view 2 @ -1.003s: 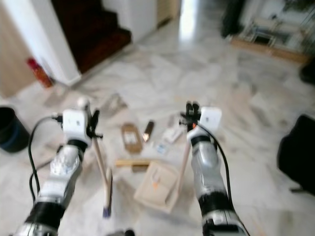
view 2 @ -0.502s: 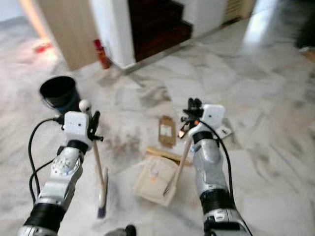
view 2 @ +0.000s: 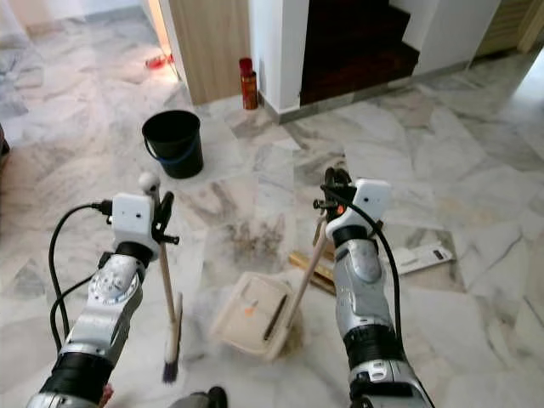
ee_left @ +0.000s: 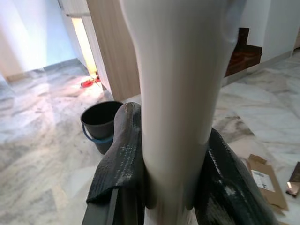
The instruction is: Sweep floor
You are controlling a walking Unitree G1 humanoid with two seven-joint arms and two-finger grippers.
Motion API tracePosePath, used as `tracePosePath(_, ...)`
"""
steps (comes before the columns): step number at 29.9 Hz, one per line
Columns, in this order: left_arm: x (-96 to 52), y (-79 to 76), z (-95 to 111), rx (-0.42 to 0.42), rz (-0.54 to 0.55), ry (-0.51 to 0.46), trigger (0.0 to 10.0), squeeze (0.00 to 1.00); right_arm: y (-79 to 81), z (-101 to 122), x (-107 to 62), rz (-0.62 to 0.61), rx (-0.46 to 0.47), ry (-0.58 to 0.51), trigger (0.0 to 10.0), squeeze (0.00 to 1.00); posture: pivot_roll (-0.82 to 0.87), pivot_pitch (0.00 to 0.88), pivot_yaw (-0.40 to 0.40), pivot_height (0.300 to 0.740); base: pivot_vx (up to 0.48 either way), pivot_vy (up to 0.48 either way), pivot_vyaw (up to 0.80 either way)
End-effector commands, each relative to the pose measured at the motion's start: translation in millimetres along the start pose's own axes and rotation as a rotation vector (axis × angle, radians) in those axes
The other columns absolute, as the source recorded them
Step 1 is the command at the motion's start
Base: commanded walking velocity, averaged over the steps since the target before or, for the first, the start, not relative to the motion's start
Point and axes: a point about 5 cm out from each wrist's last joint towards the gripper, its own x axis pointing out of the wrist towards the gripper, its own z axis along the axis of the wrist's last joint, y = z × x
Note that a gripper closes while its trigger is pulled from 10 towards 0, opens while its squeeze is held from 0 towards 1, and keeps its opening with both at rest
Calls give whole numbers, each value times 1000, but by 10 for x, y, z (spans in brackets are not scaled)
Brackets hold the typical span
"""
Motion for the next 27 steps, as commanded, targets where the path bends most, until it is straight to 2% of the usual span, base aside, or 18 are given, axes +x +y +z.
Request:
tracePosePath(1, 29, 25, 119, 7, 4, -48, 10000, 0, 44, 87, 33, 21, 1, -39, 10000, 0, 31, 99, -20, 740, 0, 0, 0)
tracePosePath(10, 26, 40, 127, 11, 9, -49, 10000, 0, 84, 100, 50, 45, -9, -42, 10000, 0, 33, 88, -19, 740, 317, 0, 0)
tracePosePath(17, 32, 19, 128, 8, 4, -50, 10000, 0, 92, 104, 51, 51, -14, -43, 10000, 0, 29, 80, -16, 740, 330, 0, 729)
tracePosePath(20, 32, 18, 130, 10, 3, -53, 10000, 0, 75, 86, 48, 34, 6, -31, 10000, 0, 29, 74, -15, 740, 328, 0, 148)
tracePosePath(27, 32, -8, 129, 20, -13, -58, 10000, 0, 91, 45, 49, 45, 14, -3, 10000, 0, 29, 66, -13, 740, 0, 0, 0)
